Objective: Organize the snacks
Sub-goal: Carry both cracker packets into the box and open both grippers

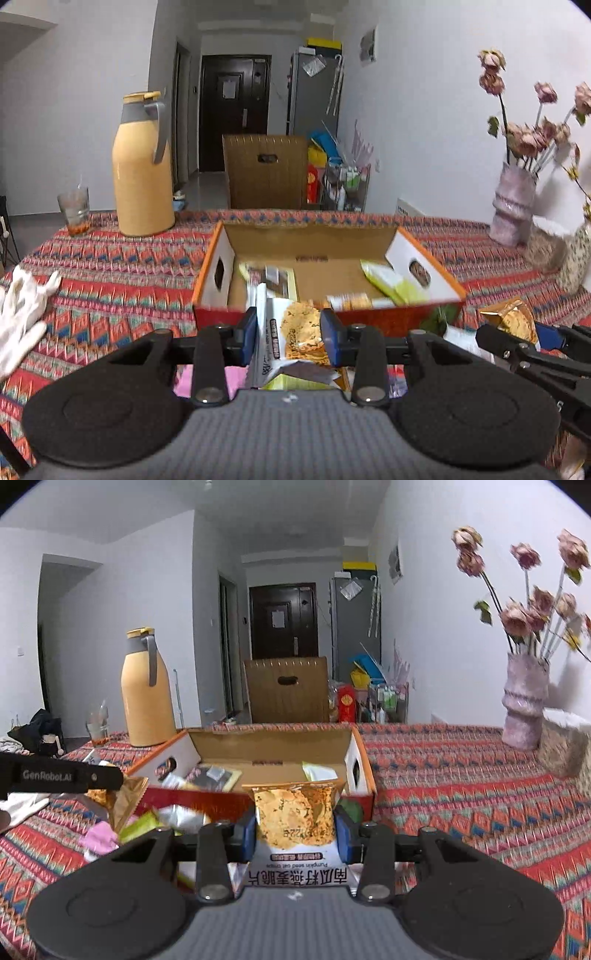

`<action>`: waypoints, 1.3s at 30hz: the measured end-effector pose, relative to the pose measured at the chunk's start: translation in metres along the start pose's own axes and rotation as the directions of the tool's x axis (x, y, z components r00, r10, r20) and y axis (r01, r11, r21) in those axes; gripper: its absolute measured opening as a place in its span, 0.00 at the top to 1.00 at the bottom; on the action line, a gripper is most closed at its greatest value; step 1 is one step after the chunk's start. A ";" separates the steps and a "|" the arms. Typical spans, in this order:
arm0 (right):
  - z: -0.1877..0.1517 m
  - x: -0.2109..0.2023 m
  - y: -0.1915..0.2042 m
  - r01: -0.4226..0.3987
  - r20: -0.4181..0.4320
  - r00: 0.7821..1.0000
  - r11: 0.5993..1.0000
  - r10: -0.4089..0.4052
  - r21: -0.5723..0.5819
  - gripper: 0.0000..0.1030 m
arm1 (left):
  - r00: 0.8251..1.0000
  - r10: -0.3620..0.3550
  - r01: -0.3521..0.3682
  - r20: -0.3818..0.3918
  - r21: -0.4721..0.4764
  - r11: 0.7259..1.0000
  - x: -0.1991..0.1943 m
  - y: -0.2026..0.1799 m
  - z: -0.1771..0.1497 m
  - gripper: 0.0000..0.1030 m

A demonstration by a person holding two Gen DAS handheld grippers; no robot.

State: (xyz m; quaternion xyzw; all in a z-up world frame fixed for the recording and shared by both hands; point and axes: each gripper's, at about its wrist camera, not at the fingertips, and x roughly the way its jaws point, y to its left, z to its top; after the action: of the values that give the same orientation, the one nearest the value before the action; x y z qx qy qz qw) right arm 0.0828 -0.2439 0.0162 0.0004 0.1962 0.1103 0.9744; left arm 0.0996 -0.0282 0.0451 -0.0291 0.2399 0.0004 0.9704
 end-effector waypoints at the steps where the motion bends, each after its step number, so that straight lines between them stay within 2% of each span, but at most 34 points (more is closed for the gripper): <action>1: 0.005 0.006 0.000 -0.001 0.004 1.000 1.000 0.001 -0.004 0.61 | 1.000 0.001 -0.001 0.004 -0.003 1.000 0.004 0.000 0.005 0.65; 6: 0.031 0.037 0.001 0.003 0.019 1.000 1.000 -0.002 -0.022 0.61 | 1.000 0.010 -0.009 0.020 -0.018 1.000 0.030 0.002 0.029 0.65; 15: 0.062 0.106 0.001 -0.004 -0.018 1.000 1.000 0.003 -0.026 0.61 | 0.999 0.051 -0.051 -0.006 -0.083 0.995 0.091 0.007 0.054 0.65; 19: 0.062 0.130 0.001 0.002 -0.041 0.999 1.000 -0.003 -0.016 0.61 | 0.997 0.071 -0.073 -0.022 -0.111 0.991 0.112 0.013 0.053 0.65; 24: 0.052 0.144 -0.001 0.014 -0.060 0.998 1.000 -0.015 -0.024 0.61 | 0.996 0.063 -0.071 -0.062 -0.139 0.988 0.131 0.025 0.044 0.65; 33: 0.043 0.158 0.004 0.009 -0.112 0.994 0.999 -0.012 -0.031 0.58 | 0.995 0.054 -0.065 -0.088 -0.135 0.989 0.136 0.025 0.036 0.63; 35: 0.042 0.156 0.003 0.012 -0.109 0.994 1.000 -0.015 -0.025 0.41 | 0.995 0.057 -0.068 -0.082 -0.132 0.989 0.133 0.025 0.035 0.56; 37: 0.043 0.153 0.001 0.017 -0.093 0.996 1.000 -0.019 -0.019 0.12 | 0.995 0.067 -0.076 -0.072 -0.133 0.988 0.129 0.025 0.035 0.36; 38: 0.043 0.150 0.001 0.023 -0.077 0.997 1.000 -0.024 -0.014 0.07 | 0.995 0.080 -0.088 -0.063 -0.136 0.987 0.127 0.025 0.036 0.15; 39: 0.042 0.147 0.000 0.025 -0.067 0.997 1.000 -0.026 -0.009 0.02 | 0.994 0.097 -0.103 -0.048 -0.140 0.985 0.125 0.025 0.037 0.02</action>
State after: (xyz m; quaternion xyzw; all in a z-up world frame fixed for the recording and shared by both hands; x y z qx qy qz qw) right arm 0.2311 -0.2110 -0.0007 -0.0095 0.2282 0.0986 0.9686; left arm 0.2268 -0.0024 0.0179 -0.0859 0.2604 0.0657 0.9594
